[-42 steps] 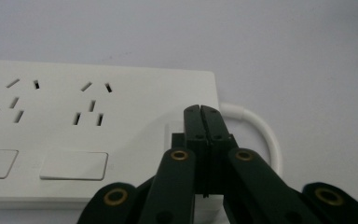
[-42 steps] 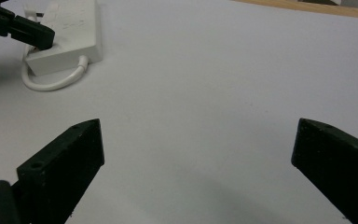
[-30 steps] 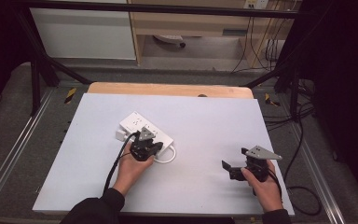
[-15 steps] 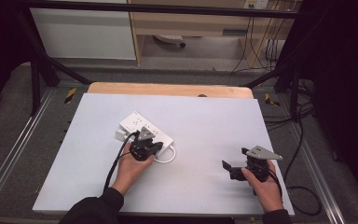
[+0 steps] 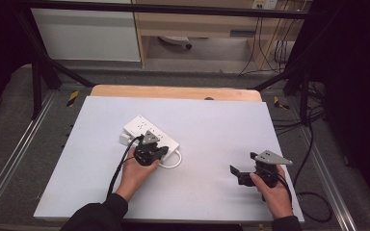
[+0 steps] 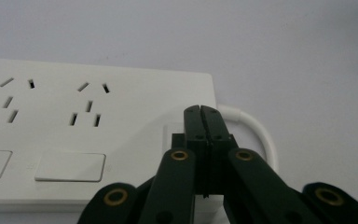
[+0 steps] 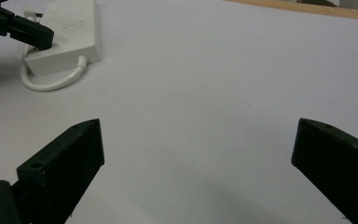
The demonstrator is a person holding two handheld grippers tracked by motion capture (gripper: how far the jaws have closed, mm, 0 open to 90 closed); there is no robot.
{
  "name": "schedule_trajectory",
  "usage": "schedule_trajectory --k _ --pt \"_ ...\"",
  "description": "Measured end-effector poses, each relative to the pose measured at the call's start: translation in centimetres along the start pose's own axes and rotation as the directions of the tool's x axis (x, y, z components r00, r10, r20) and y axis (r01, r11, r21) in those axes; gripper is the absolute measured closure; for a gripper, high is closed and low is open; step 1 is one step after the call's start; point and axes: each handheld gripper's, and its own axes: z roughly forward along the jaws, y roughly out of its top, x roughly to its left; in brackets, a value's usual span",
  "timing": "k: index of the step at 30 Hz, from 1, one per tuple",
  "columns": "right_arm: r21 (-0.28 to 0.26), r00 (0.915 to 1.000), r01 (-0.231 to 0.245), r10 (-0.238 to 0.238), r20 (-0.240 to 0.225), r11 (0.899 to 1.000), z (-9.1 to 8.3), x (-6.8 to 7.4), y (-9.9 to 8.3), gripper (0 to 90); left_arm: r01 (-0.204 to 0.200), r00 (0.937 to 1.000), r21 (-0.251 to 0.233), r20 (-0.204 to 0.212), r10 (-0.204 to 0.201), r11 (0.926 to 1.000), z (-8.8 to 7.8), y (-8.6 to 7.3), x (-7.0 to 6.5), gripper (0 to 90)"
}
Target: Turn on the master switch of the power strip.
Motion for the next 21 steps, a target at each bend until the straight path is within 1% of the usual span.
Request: schedule_trajectory --k 2,5,11,15,21 --pt "0.000 1.0000 0.000 0.000 0.000 1.000 0.00 0.01 0.01 2.8 0.002 1.0000 0.000 0.005 -0.002 1.0000 -0.01 0.01 0.03 90.0" --pt "0.000 1.0000 0.000 0.000 0.000 1.000 -0.03 -0.01 0.01 2.8 0.018 0.9997 -0.011 0.015 -0.018 0.9998 0.02 0.06 0.00 90.0" --pt "-0.002 1.0000 -0.001 0.001 -0.001 1.000 -0.06 -0.05 0.03 2.8 0.013 0.9999 -0.011 0.007 -0.013 0.9999 0.11 0.16 -0.15 90.0" --pt "-0.007 1.0000 -0.002 0.002 0.001 1.000 -0.11 -0.10 0.04 2.7 0.018 0.9998 -0.018 0.007 -0.018 0.9997 0.16 0.16 -0.11 90.0" --pt "-0.009 1.0000 -0.005 0.005 0.002 1.000 -0.17 -0.13 0.07 2.7 0.017 0.9998 -0.029 0.010 -0.016 0.9995 0.17 0.20 -0.10 90.0"
